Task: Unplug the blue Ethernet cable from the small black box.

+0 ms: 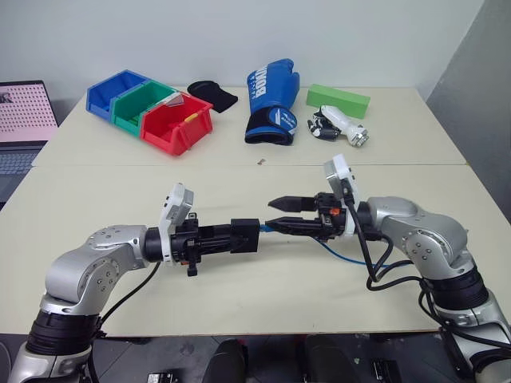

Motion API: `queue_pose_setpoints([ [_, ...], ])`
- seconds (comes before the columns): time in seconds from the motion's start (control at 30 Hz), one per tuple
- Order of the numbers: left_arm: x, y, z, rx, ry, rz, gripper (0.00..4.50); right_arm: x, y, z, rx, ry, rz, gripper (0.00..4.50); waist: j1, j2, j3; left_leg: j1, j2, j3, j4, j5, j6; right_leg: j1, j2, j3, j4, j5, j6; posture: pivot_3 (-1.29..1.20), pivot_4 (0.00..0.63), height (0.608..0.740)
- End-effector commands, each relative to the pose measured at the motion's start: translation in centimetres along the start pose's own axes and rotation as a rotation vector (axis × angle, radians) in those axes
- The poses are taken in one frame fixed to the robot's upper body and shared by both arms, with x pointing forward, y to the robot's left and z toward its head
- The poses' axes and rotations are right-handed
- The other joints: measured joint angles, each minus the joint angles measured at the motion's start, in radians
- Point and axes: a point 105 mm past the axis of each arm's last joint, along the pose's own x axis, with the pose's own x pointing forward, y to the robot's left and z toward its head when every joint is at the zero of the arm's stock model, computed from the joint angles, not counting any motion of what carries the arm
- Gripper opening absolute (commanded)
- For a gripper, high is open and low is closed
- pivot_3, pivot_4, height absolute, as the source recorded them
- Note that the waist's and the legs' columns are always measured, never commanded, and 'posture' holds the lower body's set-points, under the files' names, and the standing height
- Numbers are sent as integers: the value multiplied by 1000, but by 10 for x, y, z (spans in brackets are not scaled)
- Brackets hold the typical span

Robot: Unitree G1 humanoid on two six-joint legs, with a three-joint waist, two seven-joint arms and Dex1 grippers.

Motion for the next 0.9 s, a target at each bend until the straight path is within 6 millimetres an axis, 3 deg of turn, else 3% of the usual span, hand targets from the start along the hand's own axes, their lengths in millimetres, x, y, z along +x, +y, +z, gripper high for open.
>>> queue_pose_setpoints([
  [0.03, -2, 0, 10, 45, -3, -32, 789, 0, 4, 2, 45, -13, 19, 2522, 0, 0, 0, 0, -1, 0, 0, 0, 0, 0, 0, 0, 0, 0, 0, 0, 150, 740],
  [0.6, 0, 0, 13, 71, -14, -62, 788, 15, -3, -8, 71, 3, 10, 2522, -1, 0, 0, -1, 0, 0, 0, 0, 0, -1, 1, 0, 0, 0, 0, 0, 150, 740],
  [0.9, -1, -1, 10, 72, -5, -60, 788, 13, -9, -11, 54, 27, 3, 2522, -1, 0, 0, -1, 0, 0, 0, 0, 0, -2, 1, -1, 0, 0, 0, 0, 150, 740],
])
